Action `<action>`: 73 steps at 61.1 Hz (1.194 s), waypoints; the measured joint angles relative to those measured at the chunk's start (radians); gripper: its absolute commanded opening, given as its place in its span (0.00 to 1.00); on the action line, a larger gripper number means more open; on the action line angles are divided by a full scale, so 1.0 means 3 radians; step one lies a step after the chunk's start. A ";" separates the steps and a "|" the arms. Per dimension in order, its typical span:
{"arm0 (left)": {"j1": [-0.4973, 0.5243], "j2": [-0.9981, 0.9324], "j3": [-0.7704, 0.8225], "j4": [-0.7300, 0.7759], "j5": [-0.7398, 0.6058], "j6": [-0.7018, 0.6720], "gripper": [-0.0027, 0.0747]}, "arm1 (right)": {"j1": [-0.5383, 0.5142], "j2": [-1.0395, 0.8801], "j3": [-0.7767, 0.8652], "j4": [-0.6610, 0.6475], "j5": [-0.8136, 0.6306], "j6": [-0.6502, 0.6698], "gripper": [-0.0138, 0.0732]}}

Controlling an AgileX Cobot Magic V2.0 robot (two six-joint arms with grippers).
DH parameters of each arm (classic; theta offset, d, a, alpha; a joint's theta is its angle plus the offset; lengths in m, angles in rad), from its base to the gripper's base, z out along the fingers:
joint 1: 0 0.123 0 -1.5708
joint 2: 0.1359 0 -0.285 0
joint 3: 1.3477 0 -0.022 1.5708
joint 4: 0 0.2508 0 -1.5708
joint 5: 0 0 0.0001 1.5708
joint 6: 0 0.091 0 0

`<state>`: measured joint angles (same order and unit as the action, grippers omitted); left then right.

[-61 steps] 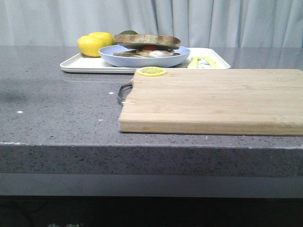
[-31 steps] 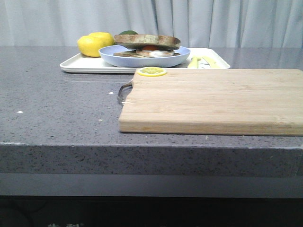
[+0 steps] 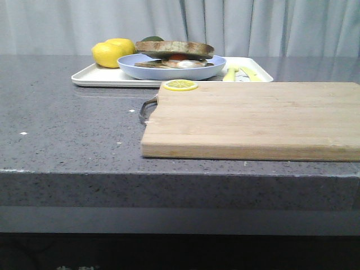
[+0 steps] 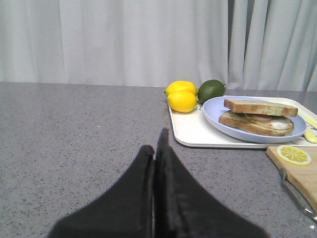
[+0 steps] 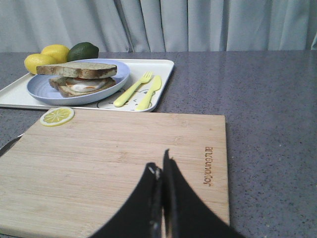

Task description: Place bread and move sandwich to tray

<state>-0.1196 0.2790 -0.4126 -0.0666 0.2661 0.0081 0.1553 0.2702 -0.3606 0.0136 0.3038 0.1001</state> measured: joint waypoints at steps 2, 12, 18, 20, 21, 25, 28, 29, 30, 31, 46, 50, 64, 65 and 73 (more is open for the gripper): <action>0.0000 0.0000 0.0019 0.0000 0.0000 0.0000 0.01 | 0.0000 0.0000 0.0000 0.0000 0.0000 0.0000 0.09; 0.0000 0.0000 0.0034 0.0000 0.0000 0.0000 0.01 | 0.0000 0.0000 0.0000 0.0000 0.0000 0.0000 0.09; 0.0000 0.0000 0.0034 0.0000 0.0000 0.0000 0.01 | 0.0000 0.0000 0.0000 0.0000 0.0000 0.0000 0.09; 0.0000 0.0000 0.0034 0.0000 0.0000 0.0000 0.01 | 0.0000 0.0000 0.0000 0.0000 0.0000 0.0000 0.09; 0.0000 0.0000 0.0034 0.0000 0.0000 0.0000 0.01 | 0.0000 0.0000 0.0000 0.0000 0.0000 0.0000 0.09; 0.0000 0.0000 0.0034 0.0000 0.0000 0.0000 0.01 | 0.0000 0.0000 0.0000 0.0000 0.0000 0.0000 0.09; 0.0000 0.0000 0.0037 0.0000 0.0000 0.0000 0.01 | 0.0000 0.0000 0.0000 0.0000 0.0000 0.0000 0.09; 0.0000 0.0000 0.0042 0.0000 -0.0010 0.0000 0.01 | 0.0000 0.0000 0.0000 0.0000 0.0000 0.0000 0.09; 0.0000 0.0000 0.0051 0.0000 -0.0028 0.0000 0.01 | 0.0000 0.0000 0.0000 0.0000 0.0000 0.0000 0.09; 0.0000 -0.0008 0.0061 0.0000 -0.0052 0.0000 0.01 | 0.0000 0.0000 0.0000 0.0000 0.0000 0.0000 0.09; 0.0000 -0.0571 0.0542 0.0045 -0.0301 0.0000 0.01 | 0.0000 0.0000 0.0000 0.0000 0.0000 0.0000 0.09; 0.0000 -0.0787 0.0702 0.0045 -0.0301 0.0000 0.01 | 0.0000 0.0000 0.0000 0.0000 0.0000 0.0000 0.09; 0.0084 -0.0941 0.1162 0.0051 -0.0325 0.0000 0.01 | 0.0000 -0.0001 0.0008 0.0000 0.0000 0.0000 0.09; 0.0103 -0.0941 0.1181 0.0051 -0.0325 0.0000 0.01 | 0.0000 -0.0001 0.0008 0.0000 0.0000 0.0000 0.09; 0.0222 -0.0941 0.1371 0.0051 -0.0329 0.0000 0.01 | 0.0000 -0.0001 0.0008 0.0000 0.0000 0.0000 0.09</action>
<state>-0.0530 -0.0032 -0.0013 -0.0513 0.1674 0.0081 0.1553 0.2699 -0.3583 0.0136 0.3038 0.1001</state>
